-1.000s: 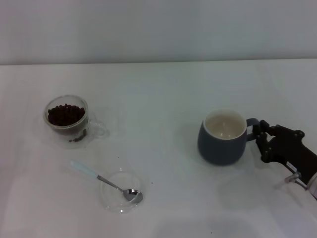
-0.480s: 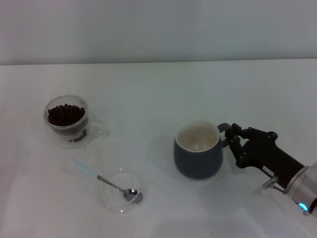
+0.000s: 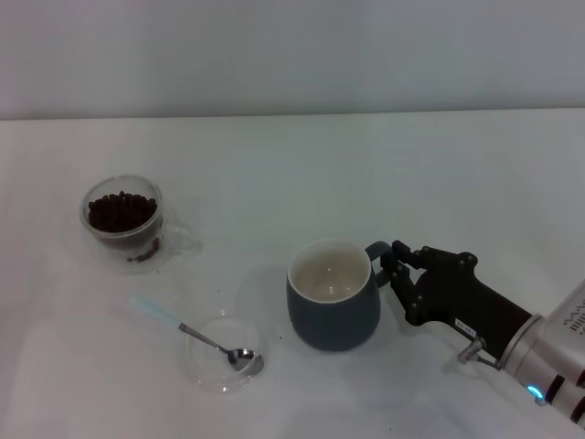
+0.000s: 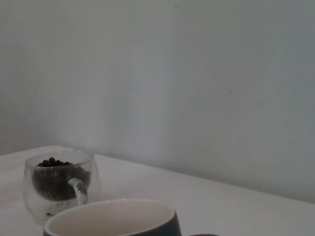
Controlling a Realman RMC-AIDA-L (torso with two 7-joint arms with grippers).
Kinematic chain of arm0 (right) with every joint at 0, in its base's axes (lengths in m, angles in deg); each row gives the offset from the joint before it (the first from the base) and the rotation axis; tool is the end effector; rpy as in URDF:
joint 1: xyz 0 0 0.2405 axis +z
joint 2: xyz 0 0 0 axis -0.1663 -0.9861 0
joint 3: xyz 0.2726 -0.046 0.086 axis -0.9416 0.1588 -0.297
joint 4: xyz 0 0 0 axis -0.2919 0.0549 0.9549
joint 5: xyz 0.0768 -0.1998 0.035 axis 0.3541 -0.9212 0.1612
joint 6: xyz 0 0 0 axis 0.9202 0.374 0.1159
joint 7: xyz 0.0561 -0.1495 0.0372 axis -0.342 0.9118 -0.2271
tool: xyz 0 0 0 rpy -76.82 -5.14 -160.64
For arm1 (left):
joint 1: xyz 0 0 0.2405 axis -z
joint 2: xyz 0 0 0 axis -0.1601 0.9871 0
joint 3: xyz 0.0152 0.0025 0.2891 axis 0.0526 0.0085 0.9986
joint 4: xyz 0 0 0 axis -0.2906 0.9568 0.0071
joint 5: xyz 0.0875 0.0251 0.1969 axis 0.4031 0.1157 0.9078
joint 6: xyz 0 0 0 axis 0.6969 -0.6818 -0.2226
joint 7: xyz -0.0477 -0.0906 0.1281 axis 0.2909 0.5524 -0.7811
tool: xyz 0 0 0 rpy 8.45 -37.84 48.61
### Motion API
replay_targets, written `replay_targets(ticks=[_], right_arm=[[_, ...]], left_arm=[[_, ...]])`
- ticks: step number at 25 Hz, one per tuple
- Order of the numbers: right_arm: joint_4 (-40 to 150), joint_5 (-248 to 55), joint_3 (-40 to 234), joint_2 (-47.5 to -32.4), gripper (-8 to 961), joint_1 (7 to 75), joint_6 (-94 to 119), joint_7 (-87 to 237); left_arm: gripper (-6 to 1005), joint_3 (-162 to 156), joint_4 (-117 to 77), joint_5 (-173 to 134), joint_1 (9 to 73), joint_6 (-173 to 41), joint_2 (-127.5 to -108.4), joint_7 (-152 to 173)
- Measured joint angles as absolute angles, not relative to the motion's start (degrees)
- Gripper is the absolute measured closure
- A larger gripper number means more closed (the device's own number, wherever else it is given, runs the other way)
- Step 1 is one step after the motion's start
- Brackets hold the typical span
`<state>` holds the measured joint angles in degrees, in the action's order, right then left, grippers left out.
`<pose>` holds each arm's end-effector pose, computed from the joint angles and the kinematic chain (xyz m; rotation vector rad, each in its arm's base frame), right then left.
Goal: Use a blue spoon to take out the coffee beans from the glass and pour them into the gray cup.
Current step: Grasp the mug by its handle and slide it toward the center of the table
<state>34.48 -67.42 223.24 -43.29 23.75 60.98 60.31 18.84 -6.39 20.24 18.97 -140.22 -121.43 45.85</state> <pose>0.3395 0.2935 -0.1148 -2.1392 0.5583 0.6742 -0.4376 0.2636 0.0832 -1.2927 -0.5643 -0.8405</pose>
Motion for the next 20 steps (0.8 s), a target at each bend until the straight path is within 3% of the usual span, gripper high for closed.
replay_targets(ticks=[20], right_arm=[[35.0,-67.8,224.3,-43.11,777,24.6,60.1,64.5]], left_arm=[[386,18.8,-6.4,20.2,18.5,-140.2,-121.44,45.9]])
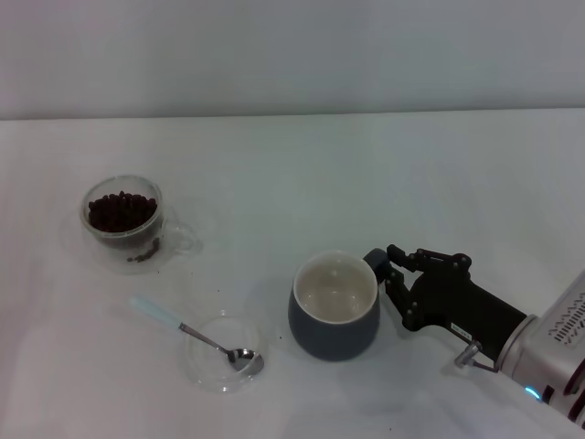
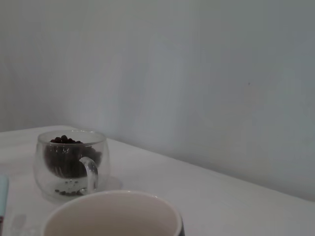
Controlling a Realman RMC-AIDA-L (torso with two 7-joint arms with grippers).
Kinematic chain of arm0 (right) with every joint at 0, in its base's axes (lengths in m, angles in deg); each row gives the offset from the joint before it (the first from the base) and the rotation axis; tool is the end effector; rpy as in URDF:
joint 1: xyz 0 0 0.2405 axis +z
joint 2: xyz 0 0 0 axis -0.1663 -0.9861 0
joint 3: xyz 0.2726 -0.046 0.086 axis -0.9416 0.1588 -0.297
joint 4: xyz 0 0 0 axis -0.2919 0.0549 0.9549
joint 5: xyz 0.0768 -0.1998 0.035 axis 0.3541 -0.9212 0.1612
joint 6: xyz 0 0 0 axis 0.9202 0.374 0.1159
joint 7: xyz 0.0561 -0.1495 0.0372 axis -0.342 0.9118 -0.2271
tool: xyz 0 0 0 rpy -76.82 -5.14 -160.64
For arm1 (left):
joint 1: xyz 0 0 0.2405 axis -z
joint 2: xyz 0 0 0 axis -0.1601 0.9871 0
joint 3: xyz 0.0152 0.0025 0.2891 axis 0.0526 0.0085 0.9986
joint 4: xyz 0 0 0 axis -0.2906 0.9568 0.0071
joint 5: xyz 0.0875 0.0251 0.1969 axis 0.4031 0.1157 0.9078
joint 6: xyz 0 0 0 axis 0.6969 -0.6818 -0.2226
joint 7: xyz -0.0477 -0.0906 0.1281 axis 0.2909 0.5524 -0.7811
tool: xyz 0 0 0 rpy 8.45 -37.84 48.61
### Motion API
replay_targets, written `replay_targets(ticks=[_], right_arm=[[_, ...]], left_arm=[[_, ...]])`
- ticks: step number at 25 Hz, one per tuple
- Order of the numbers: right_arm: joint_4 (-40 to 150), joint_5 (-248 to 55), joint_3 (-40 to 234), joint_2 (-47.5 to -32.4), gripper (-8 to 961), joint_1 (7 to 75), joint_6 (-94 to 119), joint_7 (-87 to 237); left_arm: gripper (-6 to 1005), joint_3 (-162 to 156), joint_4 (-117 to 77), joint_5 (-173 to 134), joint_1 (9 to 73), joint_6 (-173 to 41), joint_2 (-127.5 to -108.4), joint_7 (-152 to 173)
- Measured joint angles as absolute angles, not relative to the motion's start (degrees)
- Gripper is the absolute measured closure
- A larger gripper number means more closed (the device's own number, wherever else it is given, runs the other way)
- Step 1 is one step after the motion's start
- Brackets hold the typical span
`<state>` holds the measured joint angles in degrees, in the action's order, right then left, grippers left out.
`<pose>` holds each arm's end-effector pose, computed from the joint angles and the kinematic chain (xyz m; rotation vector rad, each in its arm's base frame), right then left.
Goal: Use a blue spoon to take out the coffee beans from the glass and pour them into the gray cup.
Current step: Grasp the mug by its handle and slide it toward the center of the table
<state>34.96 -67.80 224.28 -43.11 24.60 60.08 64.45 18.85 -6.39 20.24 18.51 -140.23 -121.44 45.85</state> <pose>0.3401 0.2947 -0.1182 -2.1817 0.4640 0.6081 -0.4396 0.2600 0.0831 -1.2898 -0.5692 -0.8341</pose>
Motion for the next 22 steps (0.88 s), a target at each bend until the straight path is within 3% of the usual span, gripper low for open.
replay_targets(ticks=[9,20,22], right_arm=[[35.2,-67.3,223.0,-43.04,708,24.6,59.9,65.0],[38.9,-66.6,223.1,-42.69,300,24.1,64.7,63.4],[41.3,-67.2,223.5,-42.64,136,24.1,68.3,61.4]], left_arm=[[385,18.8,-6.4,20.2,18.3,-140.2,-121.44,45.9],[385,18.5,-6.8,20.2,17.6,-140.2,-121.47,45.9],[385,18.5,-7.0,20.2,17.5,-140.2,-121.51,45.9]])
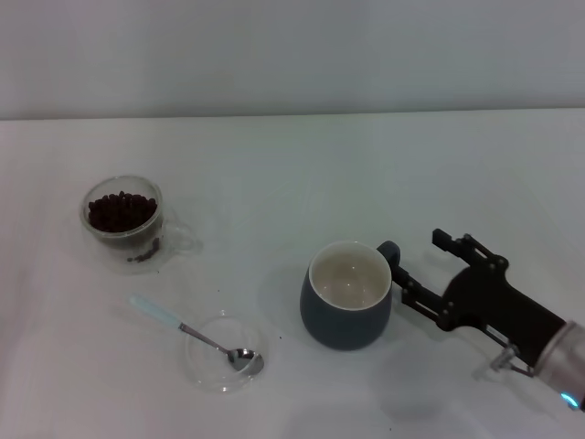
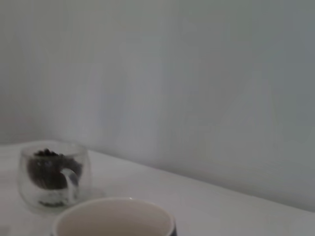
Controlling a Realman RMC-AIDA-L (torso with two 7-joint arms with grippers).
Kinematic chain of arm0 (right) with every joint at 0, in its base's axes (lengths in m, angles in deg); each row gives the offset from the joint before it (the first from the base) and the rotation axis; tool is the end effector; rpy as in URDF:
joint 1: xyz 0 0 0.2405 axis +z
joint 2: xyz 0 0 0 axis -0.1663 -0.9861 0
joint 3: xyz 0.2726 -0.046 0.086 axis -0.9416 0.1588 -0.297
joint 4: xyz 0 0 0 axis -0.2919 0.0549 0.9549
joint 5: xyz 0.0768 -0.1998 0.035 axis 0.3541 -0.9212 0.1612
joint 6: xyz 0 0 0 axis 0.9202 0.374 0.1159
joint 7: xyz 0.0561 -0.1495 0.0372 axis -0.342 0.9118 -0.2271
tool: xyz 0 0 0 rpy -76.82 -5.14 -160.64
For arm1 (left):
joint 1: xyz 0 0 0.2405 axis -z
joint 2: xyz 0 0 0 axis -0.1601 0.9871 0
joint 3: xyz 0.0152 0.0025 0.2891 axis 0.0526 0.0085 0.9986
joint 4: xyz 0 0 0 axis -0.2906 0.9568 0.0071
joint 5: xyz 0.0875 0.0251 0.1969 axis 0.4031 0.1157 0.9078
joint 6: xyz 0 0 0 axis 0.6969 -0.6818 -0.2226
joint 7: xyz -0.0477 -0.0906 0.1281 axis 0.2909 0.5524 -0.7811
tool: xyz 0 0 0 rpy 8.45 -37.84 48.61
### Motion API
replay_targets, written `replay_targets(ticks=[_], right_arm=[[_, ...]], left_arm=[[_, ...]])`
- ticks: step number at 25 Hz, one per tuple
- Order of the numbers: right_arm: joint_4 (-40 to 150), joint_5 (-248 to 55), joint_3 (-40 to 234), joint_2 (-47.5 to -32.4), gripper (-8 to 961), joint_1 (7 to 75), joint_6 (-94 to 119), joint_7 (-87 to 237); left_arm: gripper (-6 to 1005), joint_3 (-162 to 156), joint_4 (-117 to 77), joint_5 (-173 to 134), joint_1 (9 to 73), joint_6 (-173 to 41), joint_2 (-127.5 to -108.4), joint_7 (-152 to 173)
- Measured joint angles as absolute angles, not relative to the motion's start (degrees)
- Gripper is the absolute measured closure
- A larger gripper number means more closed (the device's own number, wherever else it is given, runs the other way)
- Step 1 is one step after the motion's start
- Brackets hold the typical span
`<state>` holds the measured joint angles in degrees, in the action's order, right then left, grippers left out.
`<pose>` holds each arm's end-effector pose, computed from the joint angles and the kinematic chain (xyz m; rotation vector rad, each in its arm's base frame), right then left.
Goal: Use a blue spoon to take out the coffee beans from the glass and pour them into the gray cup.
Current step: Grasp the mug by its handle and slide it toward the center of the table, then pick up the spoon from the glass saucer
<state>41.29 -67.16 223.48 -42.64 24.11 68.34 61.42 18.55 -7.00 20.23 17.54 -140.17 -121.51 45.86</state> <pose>0.3593 0.2846 -0.0965 -2.1305 0.4890 0.6547 -0.4452 0.2513 0.0808 -1.2760 -0.5928 -0.8217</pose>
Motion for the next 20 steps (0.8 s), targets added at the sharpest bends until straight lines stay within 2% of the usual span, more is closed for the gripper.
replay_targets(ticks=[13,16,20], right_arm=[[55.2,-68.3,215.8,-42.12,145,23.9,84.8,58.9],[57.4,-68.2,209.0,-41.49,147,23.8,88.6,59.3],[57.8,-68.2,202.0,-39.72,148,24.3,90.5,60.6]], left_arm=[[385,19.7,-12.1,20.6,18.7,-142.8,-121.96,51.8],[385,21.7,-15.4,21.0,19.8,-143.8,-121.96,57.0],[385,26.2,-19.3,21.1,21.2,-145.1,-122.05,62.5]])
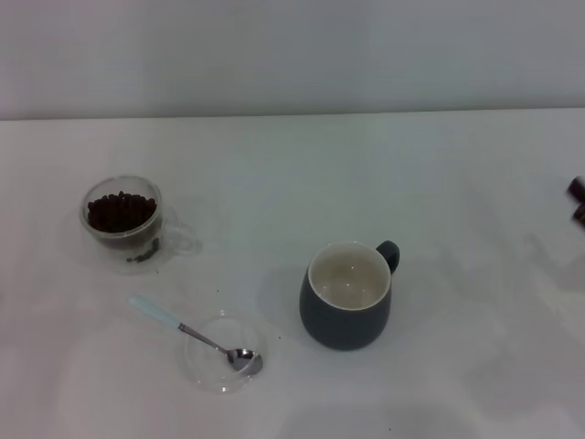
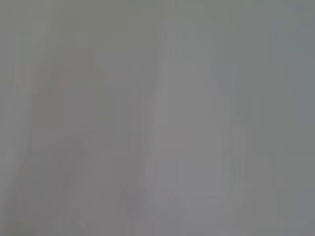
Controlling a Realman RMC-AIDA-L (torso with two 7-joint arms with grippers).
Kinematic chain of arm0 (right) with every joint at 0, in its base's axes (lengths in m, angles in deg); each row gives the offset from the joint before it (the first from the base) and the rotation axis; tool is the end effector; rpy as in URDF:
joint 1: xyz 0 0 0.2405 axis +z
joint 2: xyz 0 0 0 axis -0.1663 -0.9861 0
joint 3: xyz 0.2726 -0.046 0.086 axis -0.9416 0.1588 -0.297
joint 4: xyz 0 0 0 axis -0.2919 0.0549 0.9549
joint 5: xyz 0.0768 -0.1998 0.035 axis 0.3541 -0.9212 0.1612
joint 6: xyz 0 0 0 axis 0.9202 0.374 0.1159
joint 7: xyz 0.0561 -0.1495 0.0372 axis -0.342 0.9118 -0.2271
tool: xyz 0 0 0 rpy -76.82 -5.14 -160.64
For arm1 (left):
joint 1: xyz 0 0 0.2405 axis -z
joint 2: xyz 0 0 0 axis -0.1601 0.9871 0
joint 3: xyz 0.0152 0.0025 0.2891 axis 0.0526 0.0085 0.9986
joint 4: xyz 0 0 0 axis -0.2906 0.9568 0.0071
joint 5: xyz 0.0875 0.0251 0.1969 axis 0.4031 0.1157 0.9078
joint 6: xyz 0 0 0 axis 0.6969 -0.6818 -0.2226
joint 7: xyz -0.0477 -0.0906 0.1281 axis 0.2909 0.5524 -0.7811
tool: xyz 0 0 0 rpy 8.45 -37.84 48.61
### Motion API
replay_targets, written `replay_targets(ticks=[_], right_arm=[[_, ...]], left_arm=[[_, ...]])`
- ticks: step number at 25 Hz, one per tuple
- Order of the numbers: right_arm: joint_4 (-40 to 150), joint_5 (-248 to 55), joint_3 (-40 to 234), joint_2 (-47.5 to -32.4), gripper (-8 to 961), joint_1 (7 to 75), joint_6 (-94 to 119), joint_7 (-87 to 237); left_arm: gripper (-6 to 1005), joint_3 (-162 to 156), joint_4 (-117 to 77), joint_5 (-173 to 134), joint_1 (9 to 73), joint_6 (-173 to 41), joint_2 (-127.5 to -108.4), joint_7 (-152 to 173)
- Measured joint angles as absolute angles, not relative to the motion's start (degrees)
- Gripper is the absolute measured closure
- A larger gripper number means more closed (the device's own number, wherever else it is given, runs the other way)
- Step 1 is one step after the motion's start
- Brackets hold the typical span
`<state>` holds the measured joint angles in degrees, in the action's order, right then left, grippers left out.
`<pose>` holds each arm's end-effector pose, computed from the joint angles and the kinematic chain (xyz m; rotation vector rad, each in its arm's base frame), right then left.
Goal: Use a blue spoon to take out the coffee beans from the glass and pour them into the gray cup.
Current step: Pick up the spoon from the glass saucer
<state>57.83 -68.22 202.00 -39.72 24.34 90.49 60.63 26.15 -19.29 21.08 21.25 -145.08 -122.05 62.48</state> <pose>0.4098 0.2766 0.0212 -1.7390 0.3765 0.6988 -0.4108 0.2602 0.0100 -1.3478 -0.9571 -1.2085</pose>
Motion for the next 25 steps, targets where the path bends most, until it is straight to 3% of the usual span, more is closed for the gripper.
replay_targets(ticks=[12,25], right_arm=[[57.3,-68.2,193.6,-36.96,151,30.6,90.0,65.5],[56.3,-68.2,192.7,-36.29,150,33.8,89.7,67.7]], left_arm=[[385,41.3,-28.7,21.2,25.8,-145.5,-122.58,81.6],[386,43.3,-30.5,26.6,25.8,-141.1,-122.53,89.9]])
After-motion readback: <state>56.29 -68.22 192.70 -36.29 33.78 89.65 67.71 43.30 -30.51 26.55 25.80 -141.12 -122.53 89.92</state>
